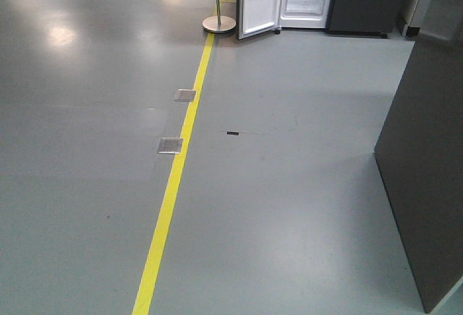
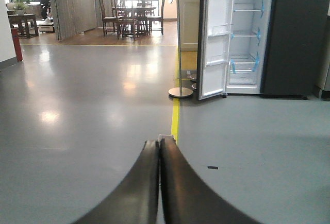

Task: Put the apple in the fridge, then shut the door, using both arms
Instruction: 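Drive the base toward the open white refrigerator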

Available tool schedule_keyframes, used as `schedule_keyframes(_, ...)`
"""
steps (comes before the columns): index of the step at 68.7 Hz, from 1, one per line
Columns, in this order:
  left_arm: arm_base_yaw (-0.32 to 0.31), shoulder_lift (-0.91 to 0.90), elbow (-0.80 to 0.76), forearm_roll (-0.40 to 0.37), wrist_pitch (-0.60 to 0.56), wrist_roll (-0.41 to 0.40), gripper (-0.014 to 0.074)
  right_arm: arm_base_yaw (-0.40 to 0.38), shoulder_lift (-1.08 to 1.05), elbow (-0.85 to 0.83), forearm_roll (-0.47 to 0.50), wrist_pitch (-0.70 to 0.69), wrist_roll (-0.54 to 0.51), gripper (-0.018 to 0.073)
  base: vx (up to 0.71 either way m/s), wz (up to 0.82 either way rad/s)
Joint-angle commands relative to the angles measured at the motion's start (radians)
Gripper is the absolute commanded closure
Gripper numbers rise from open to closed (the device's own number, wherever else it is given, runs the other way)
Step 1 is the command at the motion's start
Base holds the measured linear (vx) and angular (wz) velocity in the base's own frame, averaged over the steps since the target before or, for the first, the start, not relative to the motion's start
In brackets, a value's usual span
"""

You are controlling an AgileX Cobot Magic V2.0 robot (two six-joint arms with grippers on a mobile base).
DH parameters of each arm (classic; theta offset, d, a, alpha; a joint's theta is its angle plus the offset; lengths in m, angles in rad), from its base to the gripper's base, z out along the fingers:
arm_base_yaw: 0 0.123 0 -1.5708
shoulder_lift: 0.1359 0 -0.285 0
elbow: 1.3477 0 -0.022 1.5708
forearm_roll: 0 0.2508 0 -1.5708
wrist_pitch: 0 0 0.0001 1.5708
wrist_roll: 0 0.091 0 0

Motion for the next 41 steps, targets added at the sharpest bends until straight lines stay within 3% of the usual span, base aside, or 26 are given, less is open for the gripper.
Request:
schedule_keyframes(1,-0.001,-0.014,-0.017,-0.009,-0.082,-0.008,0.0603,-0.004,0.01,-0.025,0.04,-0.045,-0.013,0.0363,0.19,-0.01)
schedule_keyframes(41,-0.001,-0.014,-0.017,-0.009,-0.082,-0.008,0.0603,-0.004,0.01,-0.025,0.04,-0.045,-0.013,0.0363,0.2,-0.07)
